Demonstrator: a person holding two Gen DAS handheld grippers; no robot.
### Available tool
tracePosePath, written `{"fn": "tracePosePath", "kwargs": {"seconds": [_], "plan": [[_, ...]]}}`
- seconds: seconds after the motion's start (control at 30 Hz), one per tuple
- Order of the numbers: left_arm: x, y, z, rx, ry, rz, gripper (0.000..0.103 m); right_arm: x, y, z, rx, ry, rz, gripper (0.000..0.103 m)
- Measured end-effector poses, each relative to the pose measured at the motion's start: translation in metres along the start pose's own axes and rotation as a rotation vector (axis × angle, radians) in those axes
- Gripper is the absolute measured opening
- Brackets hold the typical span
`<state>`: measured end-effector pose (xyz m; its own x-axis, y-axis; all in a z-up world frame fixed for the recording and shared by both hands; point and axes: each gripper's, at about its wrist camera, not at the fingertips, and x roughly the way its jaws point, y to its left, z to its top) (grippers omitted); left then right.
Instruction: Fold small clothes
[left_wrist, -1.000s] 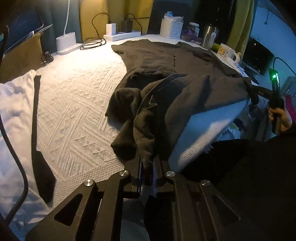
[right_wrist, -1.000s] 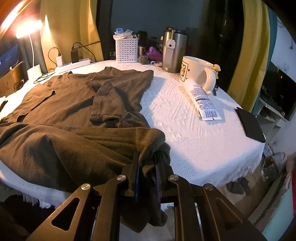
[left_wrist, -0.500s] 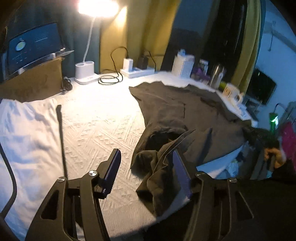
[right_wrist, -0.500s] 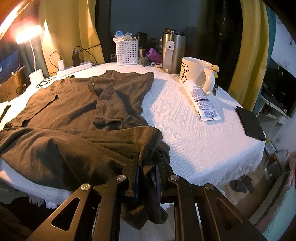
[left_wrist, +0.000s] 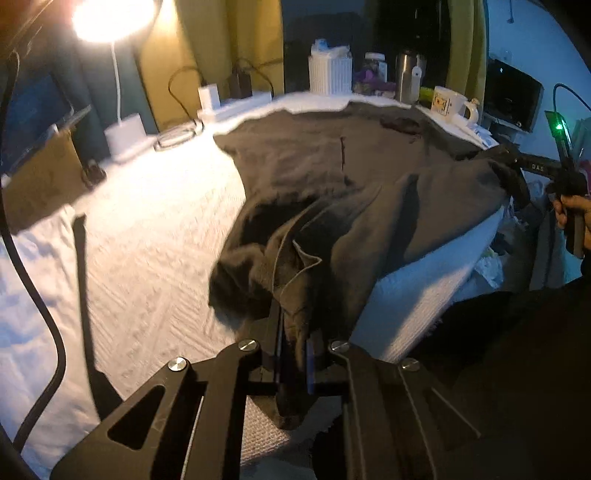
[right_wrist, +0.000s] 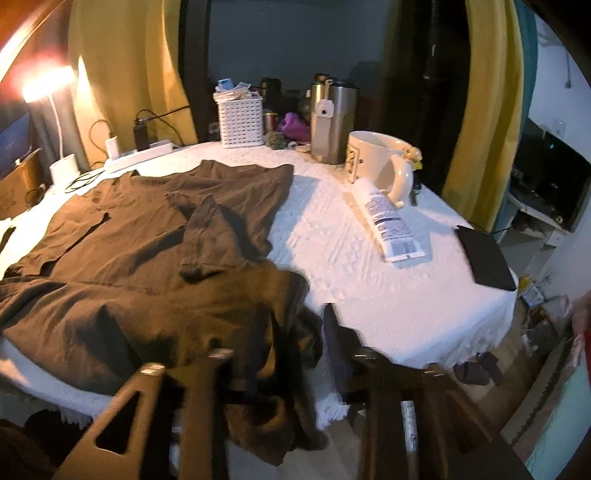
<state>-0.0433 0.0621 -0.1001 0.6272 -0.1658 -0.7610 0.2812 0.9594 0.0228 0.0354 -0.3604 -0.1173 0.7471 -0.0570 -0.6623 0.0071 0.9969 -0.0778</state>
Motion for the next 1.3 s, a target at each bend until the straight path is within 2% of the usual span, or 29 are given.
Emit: {"fn": "tracePosePath", "kwargs": {"seconds": [0.03, 0.13, 0.27, 0.3, 0.33, 0.4, 0.67, 0.73, 0.8, 0.97, 1.13, 1.23, 1.3], "plan": [[-0.002, 0.001, 0.002, -0.002, -0.011, 0.004, 0.008, -0.001, -0.002, 0.001, 0.011, -0.007, 0.002, 0.069], [-0.008, 0.001, 0.009, -0.013, -0.045, 0.018, 0.007, -0.003, -0.004, 0.005, 0.012, -0.034, 0.018, 0.069], [-0.014, 0.004, 0.016, -0.028, -0.08, 0.028, 0.007, 0.012, -0.005, 0.01, 0.021, -0.007, 0.062, 0.067], [-0.015, 0.005, 0.018, -0.036, -0.088, 0.03, 0.007, 0.015, -0.003, 0.011, 0.013, -0.003, 0.066, 0.049], [-0.016, 0.007, 0.019, -0.045, -0.095, 0.03, 0.007, 0.018, 0.0, 0.011, -0.004, 0.005, 0.061, 0.024], [-0.016, 0.009, 0.02, -0.057, -0.097, 0.035, 0.007, 0.018, 0.006, 0.013, -0.036, 0.015, 0.061, 0.008], [0.009, 0.014, 0.021, -0.078, -0.052, 0.052, 0.009, -0.021, 0.01, 0.031, -0.087, -0.103, 0.011, 0.006], [0.015, 0.015, 0.021, -0.078, -0.046, 0.068, 0.013, -0.032, 0.008, 0.035, -0.083, -0.131, 0.011, 0.005], [0.018, 0.014, 0.022, -0.077, -0.046, 0.074, 0.025, -0.042, 0.005, 0.039, -0.078, -0.157, 0.003, 0.005], [0.025, 0.016, 0.025, -0.093, -0.052, 0.098, 0.026, -0.06, 0.0, 0.049, -0.073, -0.204, 0.008, 0.003], [0.017, 0.016, 0.032, -0.084, -0.095, 0.156, 0.026, -0.046, 0.0, 0.043, -0.066, -0.136, 0.042, 0.003], [0.016, 0.016, 0.036, -0.075, -0.1, 0.156, 0.026, -0.029, 0.006, 0.033, -0.072, -0.057, 0.072, 0.003], [0.017, 0.014, 0.037, -0.065, -0.1, 0.159, 0.032, -0.019, 0.009, 0.027, -0.07, -0.021, 0.08, 0.004]]}}
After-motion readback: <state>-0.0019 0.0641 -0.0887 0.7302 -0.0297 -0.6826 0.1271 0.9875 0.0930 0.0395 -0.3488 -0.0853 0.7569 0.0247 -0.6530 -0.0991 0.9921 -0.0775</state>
